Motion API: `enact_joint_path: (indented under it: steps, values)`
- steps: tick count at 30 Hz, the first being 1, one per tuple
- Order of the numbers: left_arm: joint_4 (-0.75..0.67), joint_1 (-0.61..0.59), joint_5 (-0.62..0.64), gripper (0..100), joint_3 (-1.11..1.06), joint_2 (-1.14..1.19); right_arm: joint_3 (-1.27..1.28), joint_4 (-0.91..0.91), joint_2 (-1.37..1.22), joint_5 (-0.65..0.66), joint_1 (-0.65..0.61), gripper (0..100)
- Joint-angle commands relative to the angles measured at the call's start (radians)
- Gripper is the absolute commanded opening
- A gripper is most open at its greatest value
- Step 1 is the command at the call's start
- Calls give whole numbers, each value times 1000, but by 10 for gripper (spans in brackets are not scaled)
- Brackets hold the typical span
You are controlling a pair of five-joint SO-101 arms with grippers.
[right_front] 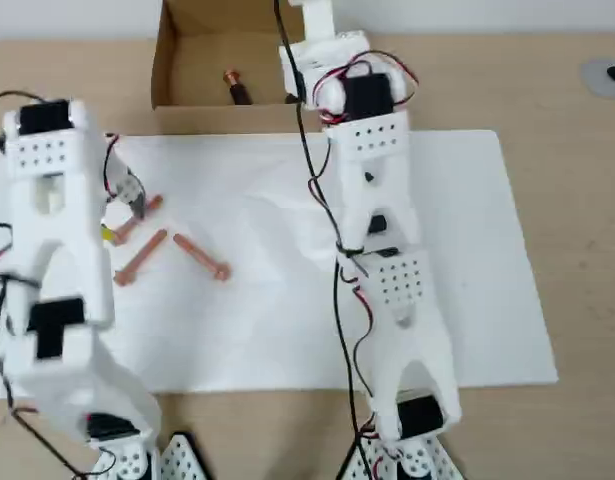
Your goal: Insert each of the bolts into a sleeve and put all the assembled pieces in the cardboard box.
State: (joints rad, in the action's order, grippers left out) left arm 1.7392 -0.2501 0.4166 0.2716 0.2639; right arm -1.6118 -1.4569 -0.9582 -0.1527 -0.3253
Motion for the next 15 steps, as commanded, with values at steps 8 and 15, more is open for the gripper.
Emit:
enact_joint_path:
  steps: [8, 15]
  values:
    - [12, -8, 690, 175, 230, 160, -56, -298, 191, 14, 15, 315]
    - [12, -6, 799, 175, 189, 189, -54, -298, 189, 14, 13, 315]
